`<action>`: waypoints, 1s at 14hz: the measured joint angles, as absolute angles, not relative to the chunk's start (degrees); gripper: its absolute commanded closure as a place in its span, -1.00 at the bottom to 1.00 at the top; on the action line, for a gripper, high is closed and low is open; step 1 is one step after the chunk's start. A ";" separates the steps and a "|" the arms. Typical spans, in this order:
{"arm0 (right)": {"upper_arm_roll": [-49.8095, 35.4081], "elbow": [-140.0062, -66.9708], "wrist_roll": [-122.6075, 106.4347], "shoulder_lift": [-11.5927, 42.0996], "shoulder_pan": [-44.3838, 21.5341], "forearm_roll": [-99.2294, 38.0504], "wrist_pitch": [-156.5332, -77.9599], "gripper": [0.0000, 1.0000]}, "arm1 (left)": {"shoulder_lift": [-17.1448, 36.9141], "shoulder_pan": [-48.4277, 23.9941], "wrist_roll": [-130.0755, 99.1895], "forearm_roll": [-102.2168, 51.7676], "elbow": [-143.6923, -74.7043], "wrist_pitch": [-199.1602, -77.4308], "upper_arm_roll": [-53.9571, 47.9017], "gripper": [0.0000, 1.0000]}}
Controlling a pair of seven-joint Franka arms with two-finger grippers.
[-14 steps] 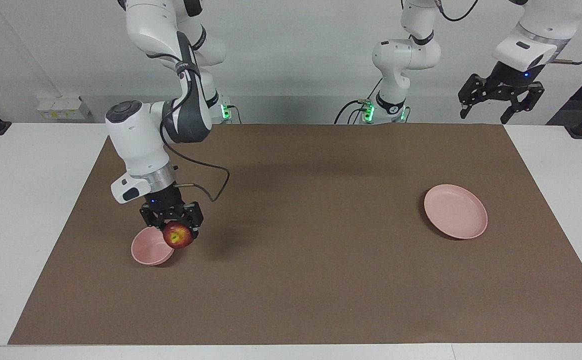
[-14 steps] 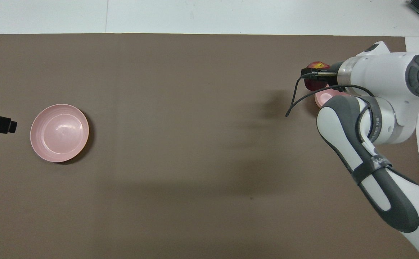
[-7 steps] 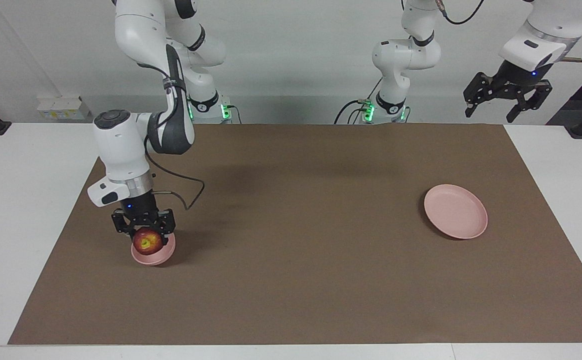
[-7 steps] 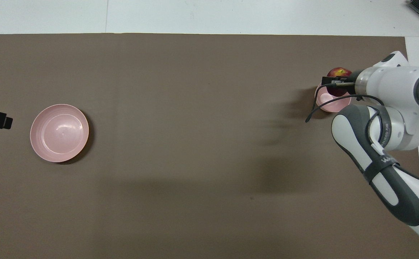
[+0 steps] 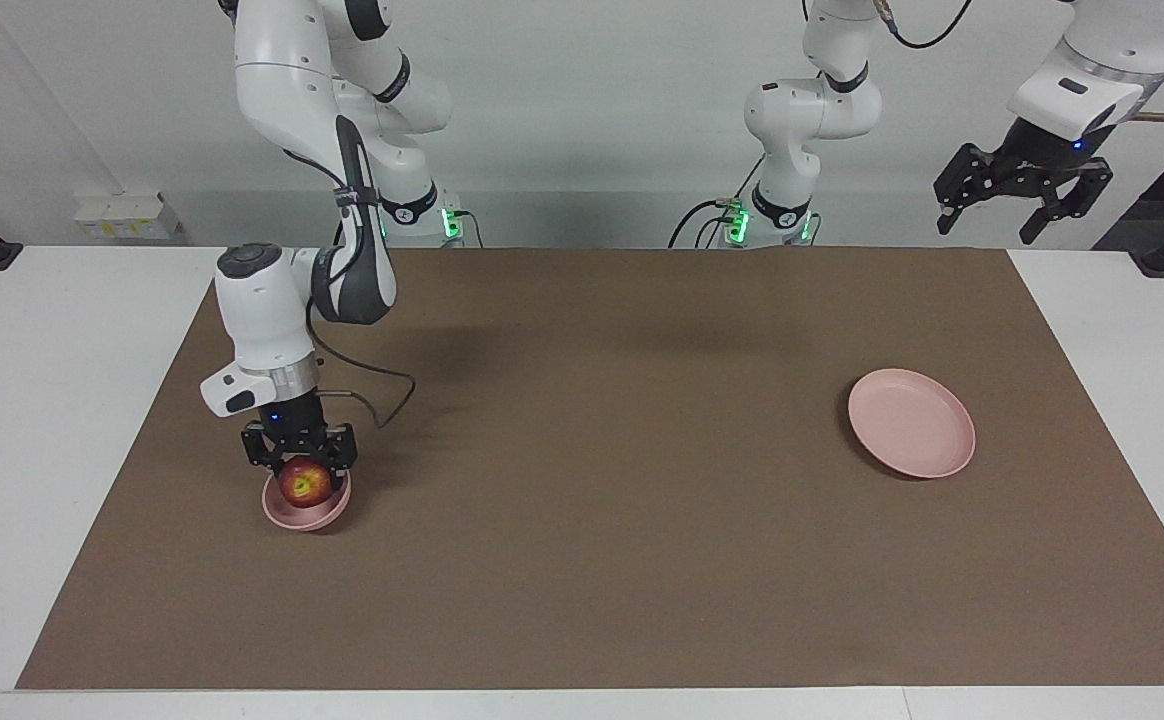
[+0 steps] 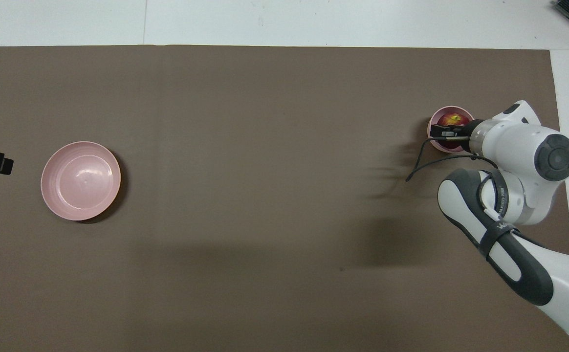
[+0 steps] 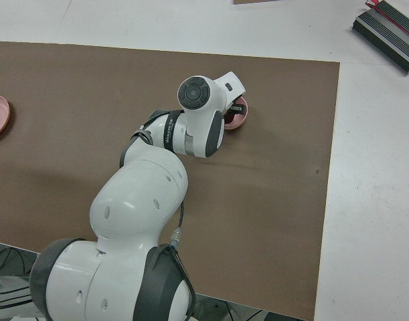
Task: Move apple from plate to bowl
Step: 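Carry the apple with the right gripper over the small pink bowl, then lower the apple into the bowl and open the right gripper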
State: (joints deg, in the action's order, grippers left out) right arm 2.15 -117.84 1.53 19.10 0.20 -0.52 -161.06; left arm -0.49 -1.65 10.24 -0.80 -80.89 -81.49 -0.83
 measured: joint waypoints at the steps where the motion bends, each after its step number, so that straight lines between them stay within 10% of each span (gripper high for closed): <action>1: 2.14 -117.87 1.53 19.68 0.35 -0.52 -161.72 -1.00 | -0.50 -1.66 10.24 -0.80 -80.89 -81.44 -0.89 -1.00; 6: 2.00 -116.20 1.53 19.48 0.34 -0.51 -160.06 -1.00 | -0.52 -1.67 10.24 -0.80 -80.89 -81.11 -0.92 -1.00; 14: 1.41 -104.94 1.53 12.96 0.22 -0.44 -130.28 -1.00 | -0.73 -1.57 10.24 -0.80 -80.89 -81.08 -0.56 -1.00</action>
State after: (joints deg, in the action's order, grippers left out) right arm 1.41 -104.94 1.53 12.96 0.22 -0.44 -130.28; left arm -0.73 -1.57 10.24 -0.80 -80.89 -81.08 -0.56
